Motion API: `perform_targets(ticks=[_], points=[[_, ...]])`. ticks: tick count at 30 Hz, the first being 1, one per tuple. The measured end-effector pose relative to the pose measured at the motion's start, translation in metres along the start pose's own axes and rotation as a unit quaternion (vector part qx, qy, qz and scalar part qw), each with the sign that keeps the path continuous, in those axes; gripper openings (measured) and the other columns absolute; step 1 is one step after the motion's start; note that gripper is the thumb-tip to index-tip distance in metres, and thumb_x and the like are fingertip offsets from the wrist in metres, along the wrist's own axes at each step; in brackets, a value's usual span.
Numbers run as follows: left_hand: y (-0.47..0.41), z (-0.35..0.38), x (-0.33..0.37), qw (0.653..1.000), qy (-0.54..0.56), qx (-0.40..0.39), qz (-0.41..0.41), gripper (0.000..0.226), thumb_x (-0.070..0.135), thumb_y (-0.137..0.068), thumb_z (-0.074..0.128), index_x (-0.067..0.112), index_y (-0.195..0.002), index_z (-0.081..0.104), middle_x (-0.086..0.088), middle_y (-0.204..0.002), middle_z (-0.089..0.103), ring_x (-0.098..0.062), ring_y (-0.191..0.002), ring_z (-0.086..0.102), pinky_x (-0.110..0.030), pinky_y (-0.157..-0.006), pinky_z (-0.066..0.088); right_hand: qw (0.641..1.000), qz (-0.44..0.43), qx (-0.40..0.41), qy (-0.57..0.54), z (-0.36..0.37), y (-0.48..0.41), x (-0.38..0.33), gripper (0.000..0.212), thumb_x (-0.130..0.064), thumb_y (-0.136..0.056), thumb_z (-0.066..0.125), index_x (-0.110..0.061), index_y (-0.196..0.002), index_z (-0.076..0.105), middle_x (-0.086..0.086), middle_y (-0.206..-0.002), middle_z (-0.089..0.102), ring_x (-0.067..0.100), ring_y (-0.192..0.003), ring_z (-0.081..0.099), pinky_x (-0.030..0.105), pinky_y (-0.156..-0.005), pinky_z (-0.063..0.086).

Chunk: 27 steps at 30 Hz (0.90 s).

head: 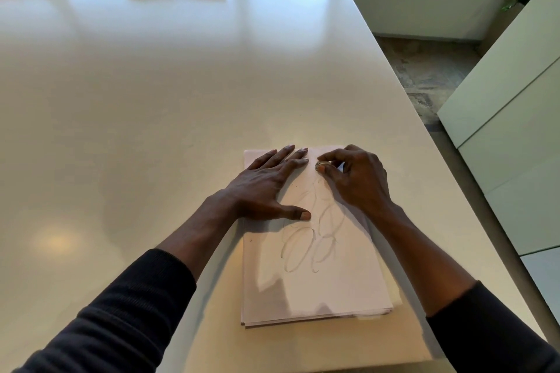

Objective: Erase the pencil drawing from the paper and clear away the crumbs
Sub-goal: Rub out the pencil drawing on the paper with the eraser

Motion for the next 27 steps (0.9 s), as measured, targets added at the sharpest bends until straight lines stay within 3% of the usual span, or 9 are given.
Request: perform_targets(ticks=[5, 10, 15, 19, 24, 27], points=[[-0.001, 0.001, -0.001, 1.0, 0.001, -0.007, -0.005, 0.124, 0.09, -0.078, 0.061, 0.032, -0.171, 0.003, 0.021, -0.176, -0.015, 0.002, -0.158, -0.025, -0.041, -0.134, -0.006, 1.0, 0.005, 0.006, 0.004, 0.003, -0.01, -0.005, 0.017, -0.038, -0.097, 0.077, -0.031, -0.112, 0.082, -0.004, -0.103, 0.074, 0.014, -0.088, 0.07, 0.036, -0.075, 0.059], [-0.001, 0.001, -0.001, 1.0, -0.004, -0.004, -0.001, 0.125, 0.092, -0.077, 0.058, 0.031, -0.171, 0.004, 0.022, -0.176, -0.015, 0.003, -0.158, -0.025, -0.04, -0.134, -0.007, 1.0, -0.029, 0.0, 0.005, 0.001, 0.017, -0.005, 0.016, -0.038, -0.096, 0.078, -0.031, -0.11, 0.082, -0.009, -0.099, 0.073, 0.01, -0.082, 0.066, 0.028, -0.068, 0.05], [0.0, -0.001, 0.002, 1.0, -0.001, -0.004, -0.002, 0.127, 0.097, -0.071, 0.05, 0.032, -0.171, 0.005, 0.023, -0.176, -0.014, 0.005, -0.157, -0.025, -0.036, -0.133, -0.009, 1.0, -0.01, 0.021, 0.006, -0.004, 0.012, 0.001, 0.016, -0.037, -0.096, 0.079, -0.03, -0.11, 0.082, -0.008, -0.1, 0.074, 0.012, -0.083, 0.068, 0.03, -0.069, 0.053], [0.001, -0.002, 0.002, 1.0, 0.002, -0.006, -0.003, 0.126, 0.096, -0.072, 0.051, 0.032, -0.171, 0.005, 0.024, -0.175, -0.015, 0.006, -0.156, -0.026, -0.035, -0.133, -0.01, 0.999, -0.008, 0.037, 0.008, -0.005, 0.012, 0.001, 0.016, -0.034, -0.098, 0.077, -0.026, -0.111, 0.082, -0.004, -0.101, 0.074, 0.017, -0.084, 0.07, 0.031, -0.068, 0.053], [0.001, -0.002, 0.003, 1.0, 0.001, -0.009, -0.001, 0.127, 0.096, -0.072, 0.05, 0.031, -0.171, 0.004, 0.023, -0.176, -0.016, 0.005, -0.157, -0.026, -0.034, -0.132, -0.011, 0.997, -0.075, -0.011, -0.002, -0.002, 0.032, -0.007, 0.017, -0.036, -0.097, 0.078, -0.027, -0.111, 0.082, -0.009, -0.097, 0.072, 0.007, -0.076, 0.064, 0.027, -0.063, 0.053], [0.002, -0.003, 0.003, 1.0, 0.001, -0.01, -0.006, 0.124, 0.09, -0.078, 0.062, 0.032, -0.171, 0.004, 0.024, -0.174, -0.017, 0.007, -0.156, -0.027, -0.032, -0.132, -0.012, 0.999, -0.043, 0.013, 0.01, -0.009, 0.017, 0.001, 0.017, -0.035, -0.097, 0.079, -0.026, -0.11, 0.083, -0.007, -0.099, 0.073, 0.01, -0.079, 0.065, 0.025, -0.065, 0.049]])
Point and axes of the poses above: each hand's wrist, its own y-axis away from the middle knuckle, its own z-axis out of the palm, x = y × z, the point moved 4 cm from there along -y, towards the middle knuckle
